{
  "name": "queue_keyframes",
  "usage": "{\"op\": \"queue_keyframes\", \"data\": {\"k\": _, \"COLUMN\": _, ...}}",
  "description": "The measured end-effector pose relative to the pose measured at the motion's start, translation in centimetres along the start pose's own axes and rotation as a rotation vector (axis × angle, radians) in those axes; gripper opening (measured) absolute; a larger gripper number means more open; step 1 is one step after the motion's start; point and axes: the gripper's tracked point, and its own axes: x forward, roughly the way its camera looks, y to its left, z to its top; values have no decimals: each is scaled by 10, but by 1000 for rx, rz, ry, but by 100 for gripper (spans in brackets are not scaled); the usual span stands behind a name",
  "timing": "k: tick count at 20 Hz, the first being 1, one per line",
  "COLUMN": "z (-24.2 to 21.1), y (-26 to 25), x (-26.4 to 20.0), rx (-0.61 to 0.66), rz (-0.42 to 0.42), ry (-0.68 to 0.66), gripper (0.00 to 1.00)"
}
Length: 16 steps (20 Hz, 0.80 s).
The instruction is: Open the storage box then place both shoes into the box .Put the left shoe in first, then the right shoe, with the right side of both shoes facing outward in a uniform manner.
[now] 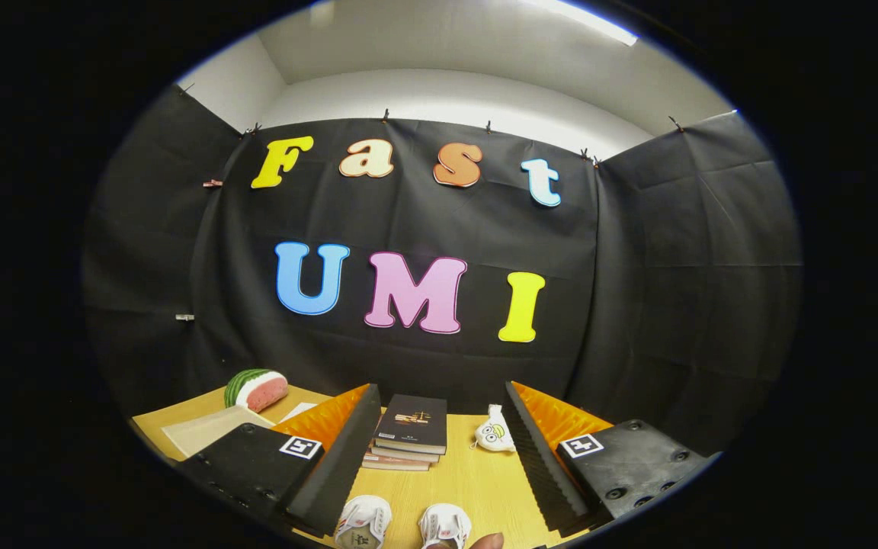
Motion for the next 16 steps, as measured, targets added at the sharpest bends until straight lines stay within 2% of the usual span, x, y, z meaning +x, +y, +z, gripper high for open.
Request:
{"op": "queue_keyframes", "data": {"k": 11, "z": -18, "y": 7, "x": 32, "rx": 111, "rz": 3, "ry": 28, "gripper": 97}}
{"op": "queue_keyframes", "data": {"k": 14, "z": -28, "y": 32, "x": 33, "rx": 140, "rz": 101, "ry": 69, "gripper": 98}}
{"op": "queue_keyframes", "data": {"k": 16, "z": -40, "y": 66, "x": 31, "rx": 210, "rz": 248, "ry": 146, "gripper": 100}}
